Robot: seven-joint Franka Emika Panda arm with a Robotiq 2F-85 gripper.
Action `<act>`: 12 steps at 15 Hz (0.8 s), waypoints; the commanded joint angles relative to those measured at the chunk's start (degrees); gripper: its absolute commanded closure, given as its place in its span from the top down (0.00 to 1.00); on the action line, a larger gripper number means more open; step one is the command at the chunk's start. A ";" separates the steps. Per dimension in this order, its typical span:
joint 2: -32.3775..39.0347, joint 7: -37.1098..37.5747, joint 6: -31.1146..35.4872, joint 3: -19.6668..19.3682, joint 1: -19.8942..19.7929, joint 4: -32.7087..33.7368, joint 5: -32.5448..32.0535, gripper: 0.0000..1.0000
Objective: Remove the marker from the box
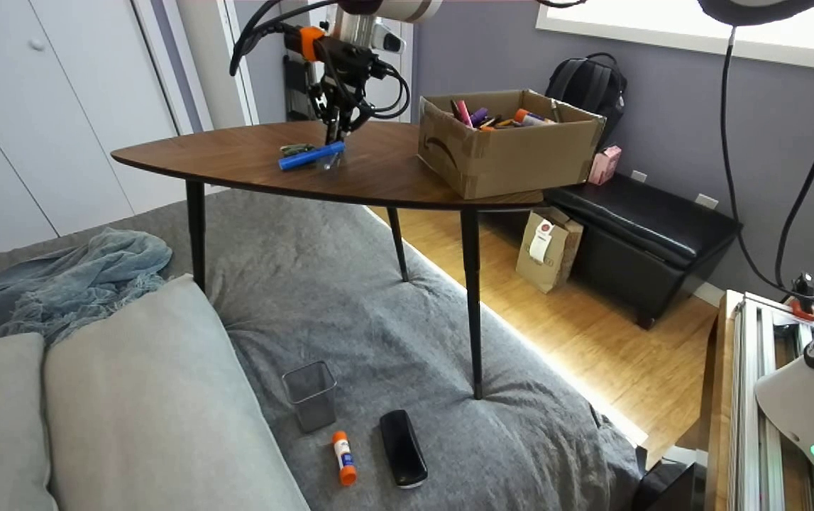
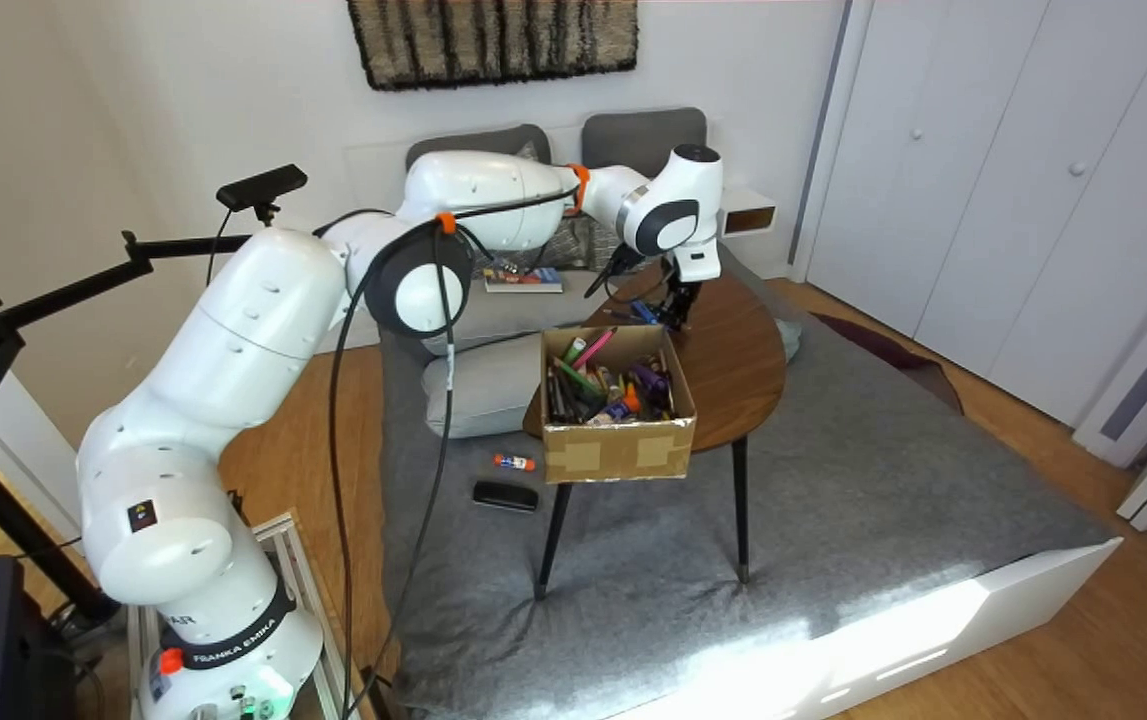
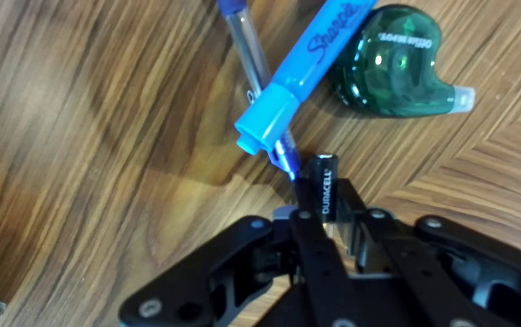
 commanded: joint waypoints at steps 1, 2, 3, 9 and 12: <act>3.26 1.12 -3.28 0.67 -0.24 5.93 -1.40 0.04; 3.42 0.84 -4.51 0.69 -0.20 6.39 -1.61 0.04; 3.58 0.74 -5.54 0.46 0.04 6.80 -2.23 0.04; 3.13 -0.38 -16.38 -0.03 0.99 8.27 -6.37 0.04; 2.84 -0.64 -18.45 -0.64 1.63 8.72 -7.34 0.04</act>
